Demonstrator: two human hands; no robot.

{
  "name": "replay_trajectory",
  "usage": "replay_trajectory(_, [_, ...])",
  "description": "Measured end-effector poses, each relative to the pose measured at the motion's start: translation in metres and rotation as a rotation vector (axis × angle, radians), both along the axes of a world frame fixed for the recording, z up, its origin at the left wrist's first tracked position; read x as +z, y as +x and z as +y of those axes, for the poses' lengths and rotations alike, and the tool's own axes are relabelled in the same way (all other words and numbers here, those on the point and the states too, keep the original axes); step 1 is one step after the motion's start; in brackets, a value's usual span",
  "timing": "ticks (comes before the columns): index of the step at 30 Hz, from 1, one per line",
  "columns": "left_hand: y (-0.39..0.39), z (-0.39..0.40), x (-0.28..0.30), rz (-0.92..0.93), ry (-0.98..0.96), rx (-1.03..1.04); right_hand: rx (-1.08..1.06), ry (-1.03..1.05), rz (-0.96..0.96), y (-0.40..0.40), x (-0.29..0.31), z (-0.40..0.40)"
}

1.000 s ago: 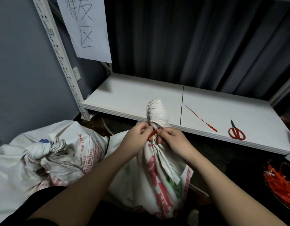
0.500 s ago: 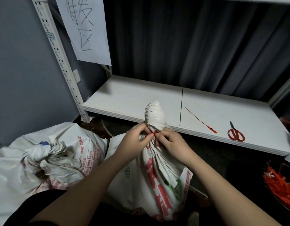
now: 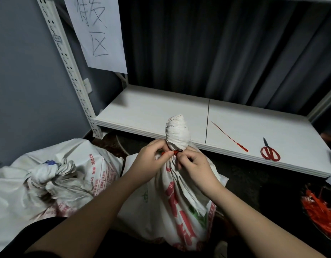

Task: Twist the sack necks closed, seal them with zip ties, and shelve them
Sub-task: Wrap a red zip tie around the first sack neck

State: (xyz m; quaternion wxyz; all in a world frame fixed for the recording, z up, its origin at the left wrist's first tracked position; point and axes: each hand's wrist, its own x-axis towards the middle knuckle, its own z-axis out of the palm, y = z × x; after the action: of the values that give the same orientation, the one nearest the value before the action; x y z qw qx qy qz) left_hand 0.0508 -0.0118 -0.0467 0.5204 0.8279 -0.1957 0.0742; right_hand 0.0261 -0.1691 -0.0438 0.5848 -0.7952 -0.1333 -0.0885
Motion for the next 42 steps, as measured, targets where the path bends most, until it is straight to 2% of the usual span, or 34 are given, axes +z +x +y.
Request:
replay_trajectory(4, [0.001,0.004,0.002,0.102,-0.105,-0.022,0.036,0.045,0.024,-0.005,0.001,-0.002])
replay_trajectory(8, [-0.001,0.004,0.004,0.118,-0.185,-0.009,0.062,0.091,0.04,-0.01,0.004,-0.005])
replay_trajectory(11, [-0.005,0.004,0.003,0.126,-0.217,0.033,0.114,0.047,0.079,-0.008,0.009,-0.008])
replay_trajectory(13, [-0.006,0.004,0.001,0.107,-0.186,0.077,0.159,-0.057,0.105,-0.004,0.015,-0.009])
replay_trajectory(15, [-0.007,0.003,-0.002,0.098,-0.145,0.132,0.108,-0.285,0.074,-0.001,0.018,-0.008])
replay_trajectory(17, [-0.01,-0.002,-0.003,0.108,-0.13,0.208,-0.071,-0.539,0.044,-0.001,0.021,-0.005])
replay_trajectory(20, [-0.014,-0.012,0.0,0.064,-0.023,0.306,-0.269,-0.738,-0.015,-0.005,0.026,0.003])
replay_trajectory(24, [-0.014,-0.017,0.001,0.002,0.033,0.314,-0.281,-0.72,-0.078,0.002,0.027,0.003])
replay_trajectory(28, [-0.009,-0.016,-0.002,-0.017,0.033,0.272,-0.208,-0.57,-0.011,0.005,0.02,0.001])
replay_trajectory(32, [-0.001,-0.01,-0.008,-0.035,0.01,0.186,-0.214,-0.516,-0.005,0.001,0.019,0.004])
replay_trajectory(36, [-0.001,-0.014,-0.01,-0.057,-0.024,0.126,-0.316,-0.551,-0.045,-0.004,0.015,0.012])
replay_trajectory(42, [0.001,-0.016,-0.009,-0.089,0.015,0.152,-0.383,-0.682,-0.117,-0.004,0.015,0.015])
